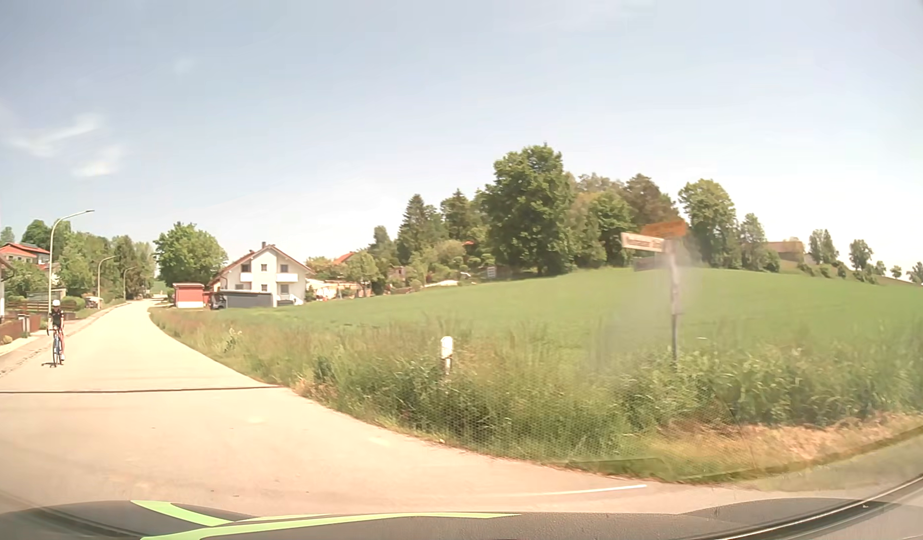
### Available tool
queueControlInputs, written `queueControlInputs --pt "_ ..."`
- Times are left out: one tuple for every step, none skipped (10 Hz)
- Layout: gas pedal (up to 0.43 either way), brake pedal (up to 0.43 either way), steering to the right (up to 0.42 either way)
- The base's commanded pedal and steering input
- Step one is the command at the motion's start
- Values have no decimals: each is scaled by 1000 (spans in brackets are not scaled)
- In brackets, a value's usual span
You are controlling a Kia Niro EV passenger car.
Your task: Follow the waypoints while adhering to traffic rules and regulations
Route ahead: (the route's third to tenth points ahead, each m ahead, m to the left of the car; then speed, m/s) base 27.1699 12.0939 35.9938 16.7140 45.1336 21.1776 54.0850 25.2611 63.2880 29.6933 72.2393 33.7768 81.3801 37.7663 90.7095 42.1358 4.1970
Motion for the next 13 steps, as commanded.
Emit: queueControlInputs --pt "98 0 -443" --pt "130 0 -429" --pt "157 0 -427" --pt "169 0 -425" --pt "189 0 -395" --pt "280 0 -347" --pt "280 0 -310" --pt "280 0 -288" --pt "350 0 -265" --pt "378 0 -256" --pt "441 0 -243" --pt "488 0 -216" --pt "488 0 -180"
